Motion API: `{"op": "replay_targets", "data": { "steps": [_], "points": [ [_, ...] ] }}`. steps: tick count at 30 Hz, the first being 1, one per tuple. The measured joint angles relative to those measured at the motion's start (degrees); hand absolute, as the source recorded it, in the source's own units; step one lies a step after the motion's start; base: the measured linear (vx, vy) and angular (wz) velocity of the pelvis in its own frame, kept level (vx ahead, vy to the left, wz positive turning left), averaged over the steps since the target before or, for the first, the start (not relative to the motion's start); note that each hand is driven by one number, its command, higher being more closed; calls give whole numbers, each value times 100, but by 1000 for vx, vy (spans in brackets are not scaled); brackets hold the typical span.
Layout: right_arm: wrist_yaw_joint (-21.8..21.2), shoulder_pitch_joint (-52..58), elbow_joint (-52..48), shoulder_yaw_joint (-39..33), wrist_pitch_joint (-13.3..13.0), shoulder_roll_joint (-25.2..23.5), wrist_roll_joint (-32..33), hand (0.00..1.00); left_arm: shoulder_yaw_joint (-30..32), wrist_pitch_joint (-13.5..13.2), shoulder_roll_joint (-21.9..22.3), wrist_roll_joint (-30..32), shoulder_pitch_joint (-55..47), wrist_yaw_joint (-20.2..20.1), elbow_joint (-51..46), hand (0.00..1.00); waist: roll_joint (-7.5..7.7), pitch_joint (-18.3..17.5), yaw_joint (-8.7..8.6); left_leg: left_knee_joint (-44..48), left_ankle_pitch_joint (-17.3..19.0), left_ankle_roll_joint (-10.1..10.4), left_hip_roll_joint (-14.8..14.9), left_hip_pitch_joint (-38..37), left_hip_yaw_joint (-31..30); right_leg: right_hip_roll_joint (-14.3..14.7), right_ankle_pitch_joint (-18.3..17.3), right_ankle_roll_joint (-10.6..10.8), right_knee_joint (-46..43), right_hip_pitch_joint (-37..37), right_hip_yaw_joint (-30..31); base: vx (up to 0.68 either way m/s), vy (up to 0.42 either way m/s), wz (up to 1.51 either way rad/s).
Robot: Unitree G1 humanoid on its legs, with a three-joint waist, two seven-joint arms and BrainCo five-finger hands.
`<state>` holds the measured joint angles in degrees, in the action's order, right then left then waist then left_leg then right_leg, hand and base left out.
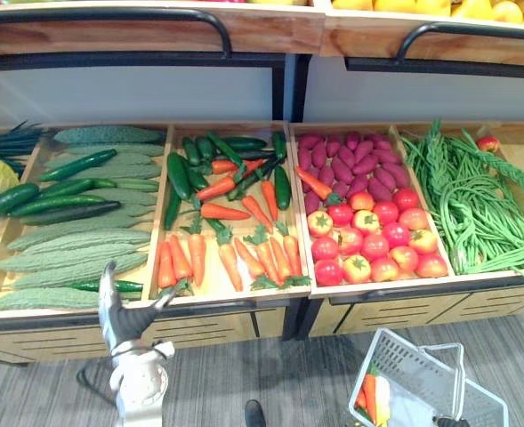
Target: Pick vegetable in the basket
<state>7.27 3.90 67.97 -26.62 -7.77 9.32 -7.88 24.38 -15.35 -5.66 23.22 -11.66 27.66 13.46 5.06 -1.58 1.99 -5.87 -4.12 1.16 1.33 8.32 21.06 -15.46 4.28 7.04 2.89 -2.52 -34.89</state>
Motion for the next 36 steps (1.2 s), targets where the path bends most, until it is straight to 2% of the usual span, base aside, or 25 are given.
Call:
{"op": "replay_targets", "data": {
  "steps": [4, 9, 12, 15, 20, 25, 29, 33, 34, 36],
  "points": [
    [52, 24, -4, -10, -1, -129, 11, 100, 594, 219, 161, -69, -55, 341, 1020, 0, -15, -9, -17, -1, 1, 1, -21, 7, -121, 3, -28, 8, 27, 85, -120, 33, -8, 14],
    [216, -17, -3, -226, 1, -166, 172, 100, 886, 296, 198, -735, -211, 283, 2526, 0, -13, -23, -19, 13, 15, 2, -36, 6, -131, 5, -36, 0, 56, 96, -134, 52, -5, 2],
    [220, -57, 0, -259, -1, -167, 169, 100, 995, 381, 92, -849, -191, -50, 3923, 0, -24, -28, -50, 30, 6, -11, -44, -66, -130, 12, -34, -1, 98, 170, -127, 52, -8, -2],
    [212, -74, 3, -259, 0, -167, 89, 100, 937, 644, 105, -934, -229, -538, 4522, 0, -31, -36, -39, 13, 30, 23, -37, -160, -125, 16, -37, -4, 95, 234, -85, 29, -9, -6],
    [153, -175, 52, -203, 10, -166, -178, 100, 628, 810, 84, -947, -219, -1258, 4790, 0, -83, -40, -39, -8, 73, 80, -22, -217, -44, 12, -39, -5, 73, 226, 14, -15, -1, -10],
    [-41, -184, 100, 24, 133, -167, -303, 100, -80, 833, 60, -949, -182, -1940, 4822, 0, -90, -39, -76, -10, 110, 79, -13, -291, 63, 4, -74, -1, 50, 227, 130, -7, -2, -9],
    [-96, -197, 152, 104, 209, -169, -337, 100, -511, 827, 20, -955, -182, -2131, 4818, 0, -79, -32, -98, -11, 134, 76, -14, -354, 95, 3, -86, -1, 49, 264, 171, 19, -11, -5],
    [-101, -207, 194, 119, 216, -171, -324, 100, -819, 827, -69, -959, -159, -2132, 4814, 0, -28, 5, -90, 76, 246, 22, -14, -400, 175, -71, -208, -8, -176, 198, 264, 41, -7, -9],
    [-101, -229, 171, 105, 213, -170, -292, 100, -904, 817, -115, -963, -110, -2130, 4805, 0, 8, 137, -102, 537, 528, 10, 36, -329, 177, -171, -352, -190, -521, 169, 309, 67, 7, -10],
    [-114, -217, 97, 67, 209, -172, -232, 100, -1061, 803, -190, -962, -62, -2133, 4807, 0, -8, 220, -110, 928, 784, 29, 136, -316, 198, -265, -433, -288, -863, 158, 388, 52, 10, -9]
  ]
}}
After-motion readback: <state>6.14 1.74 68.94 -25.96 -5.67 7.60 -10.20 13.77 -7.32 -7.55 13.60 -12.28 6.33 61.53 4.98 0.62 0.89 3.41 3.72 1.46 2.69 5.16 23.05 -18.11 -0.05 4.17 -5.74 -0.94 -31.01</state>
